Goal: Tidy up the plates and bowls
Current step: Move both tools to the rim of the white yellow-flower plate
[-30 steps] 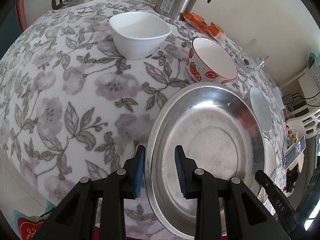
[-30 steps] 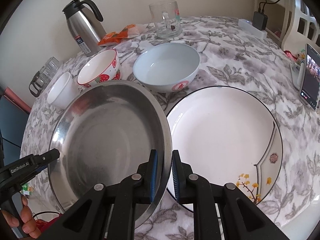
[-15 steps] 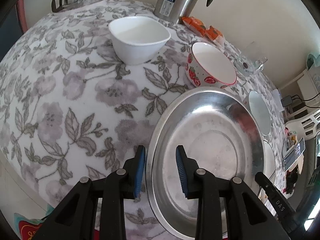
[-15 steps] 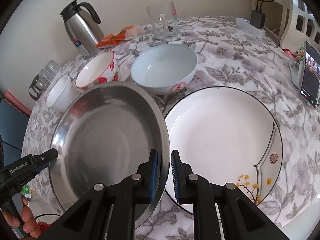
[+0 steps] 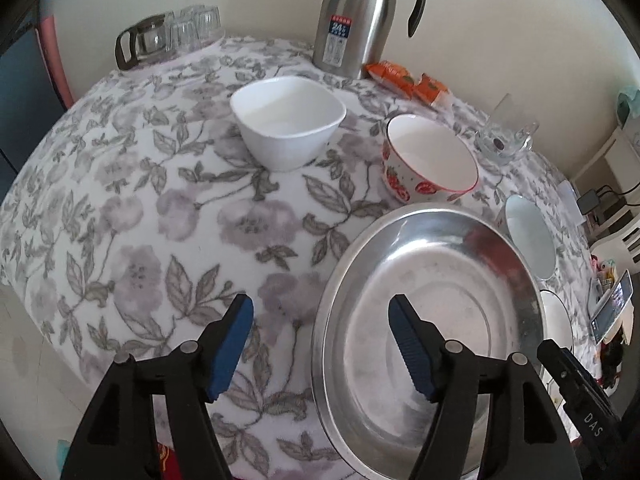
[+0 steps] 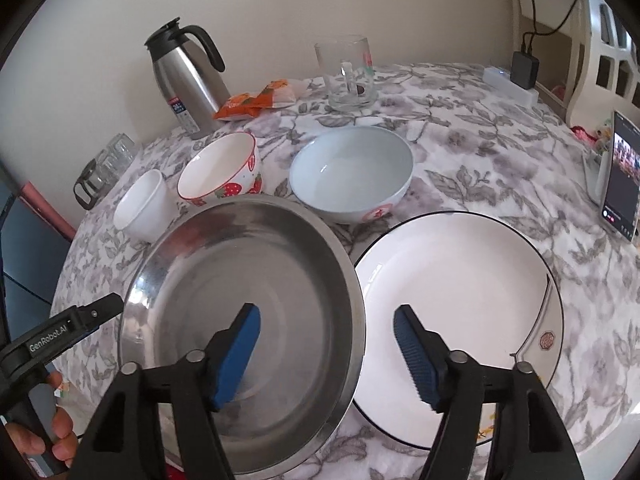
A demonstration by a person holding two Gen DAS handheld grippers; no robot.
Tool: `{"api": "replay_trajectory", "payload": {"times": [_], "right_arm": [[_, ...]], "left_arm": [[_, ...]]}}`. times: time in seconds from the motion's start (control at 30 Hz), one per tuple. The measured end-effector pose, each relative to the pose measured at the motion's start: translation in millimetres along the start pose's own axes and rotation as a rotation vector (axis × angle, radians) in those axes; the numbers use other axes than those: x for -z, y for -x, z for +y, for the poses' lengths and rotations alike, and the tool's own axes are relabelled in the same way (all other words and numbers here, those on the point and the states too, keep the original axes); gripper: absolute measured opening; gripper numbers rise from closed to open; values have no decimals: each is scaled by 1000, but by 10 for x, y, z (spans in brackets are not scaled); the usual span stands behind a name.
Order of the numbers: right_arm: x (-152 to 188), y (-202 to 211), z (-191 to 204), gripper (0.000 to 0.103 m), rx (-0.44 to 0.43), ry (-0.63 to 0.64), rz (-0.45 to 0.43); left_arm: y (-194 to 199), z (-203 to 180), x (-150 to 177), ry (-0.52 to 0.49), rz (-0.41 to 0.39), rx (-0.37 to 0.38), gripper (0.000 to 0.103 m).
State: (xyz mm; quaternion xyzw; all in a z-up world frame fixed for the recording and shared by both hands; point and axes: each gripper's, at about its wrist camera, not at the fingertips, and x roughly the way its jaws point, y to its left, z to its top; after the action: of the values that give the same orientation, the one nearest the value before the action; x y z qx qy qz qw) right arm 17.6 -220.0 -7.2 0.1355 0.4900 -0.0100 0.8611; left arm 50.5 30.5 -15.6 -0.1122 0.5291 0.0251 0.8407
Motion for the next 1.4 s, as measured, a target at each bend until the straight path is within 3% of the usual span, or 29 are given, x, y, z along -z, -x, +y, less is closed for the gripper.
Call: {"api": "replay_trajectory", "payload": {"times": [0.1,0.27,0.33,0.6,0.93,1.07,1.23,1.4], "right_arm": [[6,-28,0,79,-2,4,9],[11,-56,-17,99,-12,-4,16],[10,-59,-27,103,-13,-9,15],[-13,35,-42,103,16,-17,-37],[-115,266,-298,103,150,-174,-52],[-172,368,-641,103,229,-326,-66],[-157,414,-1090,103,264,-457,-77],[-98,432,-1405,103,285,-548,-56]], "left_arm": [[-8,5,6,0,4,-9,86],[-21,-26,17,-14,-1,-16,90],[-33,-24,18,-13,3,-21,100],[-1,-17,6,0,-35,-15,100],[132,-112,-14,-26,-115,37,100],[145,-217,-72,-53,-81,83,100],[227,-466,-200,-90,-50,143,100],[295,-1009,-324,-220,10,200,100]]}}
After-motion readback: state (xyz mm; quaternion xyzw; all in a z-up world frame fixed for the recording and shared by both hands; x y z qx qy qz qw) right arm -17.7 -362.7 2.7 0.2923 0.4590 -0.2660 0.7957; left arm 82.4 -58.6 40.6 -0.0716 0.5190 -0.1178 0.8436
